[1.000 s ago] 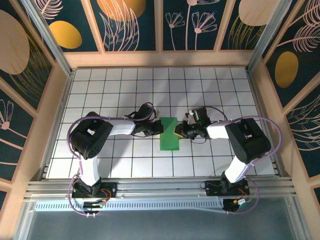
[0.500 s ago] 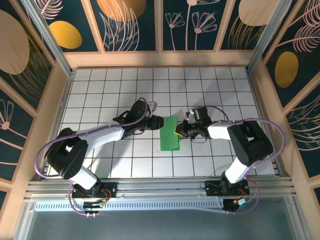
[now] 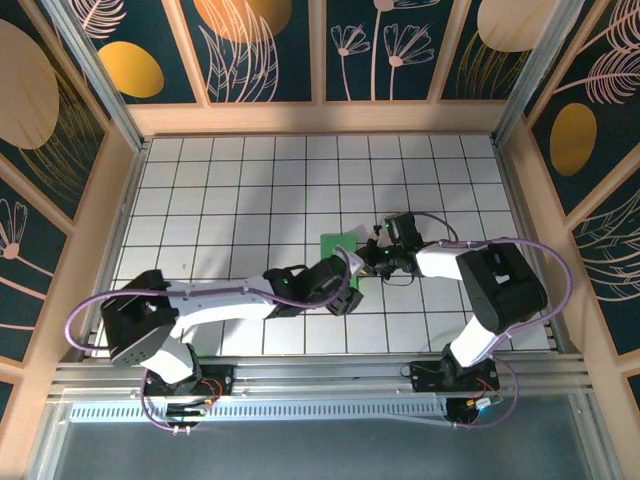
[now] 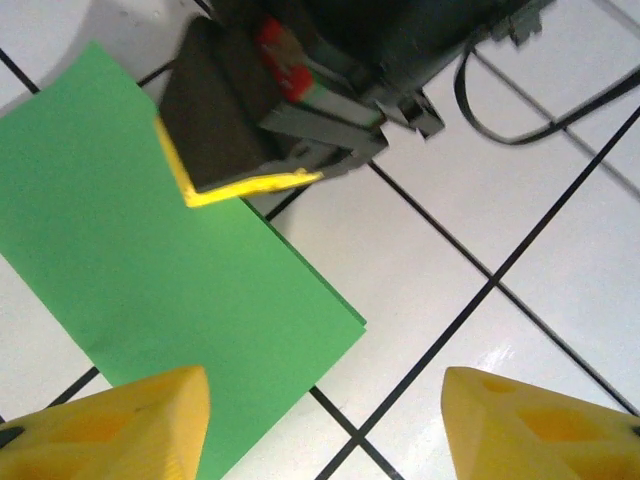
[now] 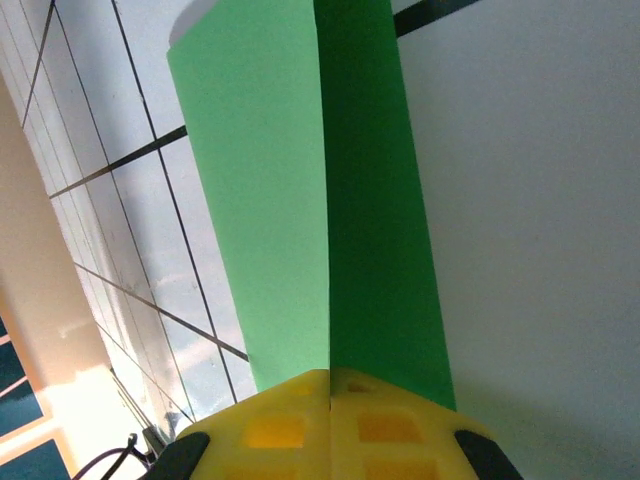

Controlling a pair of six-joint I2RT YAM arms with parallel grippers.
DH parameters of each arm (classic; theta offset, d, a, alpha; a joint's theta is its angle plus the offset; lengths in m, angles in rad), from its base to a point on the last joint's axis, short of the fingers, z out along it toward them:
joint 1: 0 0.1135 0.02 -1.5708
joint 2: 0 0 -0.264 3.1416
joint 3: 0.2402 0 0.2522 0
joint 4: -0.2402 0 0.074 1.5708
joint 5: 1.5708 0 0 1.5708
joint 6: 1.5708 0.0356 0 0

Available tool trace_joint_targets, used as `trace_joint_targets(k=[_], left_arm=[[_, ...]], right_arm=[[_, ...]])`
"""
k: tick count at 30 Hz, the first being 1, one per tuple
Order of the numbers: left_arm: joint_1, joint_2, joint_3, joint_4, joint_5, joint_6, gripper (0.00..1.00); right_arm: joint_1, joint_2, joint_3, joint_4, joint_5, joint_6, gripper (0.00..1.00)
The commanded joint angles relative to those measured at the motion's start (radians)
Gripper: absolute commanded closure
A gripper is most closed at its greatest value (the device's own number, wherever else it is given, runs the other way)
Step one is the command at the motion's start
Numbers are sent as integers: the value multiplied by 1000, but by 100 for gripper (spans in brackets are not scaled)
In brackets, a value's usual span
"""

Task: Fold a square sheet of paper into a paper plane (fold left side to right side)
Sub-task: Fold the triangle a second time at the center of the table.

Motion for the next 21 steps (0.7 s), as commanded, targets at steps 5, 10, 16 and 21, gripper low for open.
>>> trace_joint_targets(k=[5,10,16,21], left_arm=[[-62,176,133,-105,-203,91,31],[-62,235,190,-130,-250,85,28],[-62,274,210,-138,-265,80,40],[-62,262,199,-126,-247,77,60]], right_arm=[[7,-25,20,-28,19,12,100],[9,-23,19,-27,19,10,100],[9,-19,18,-24,20,10,100],[10,-13,20,-28,27,8,99]])
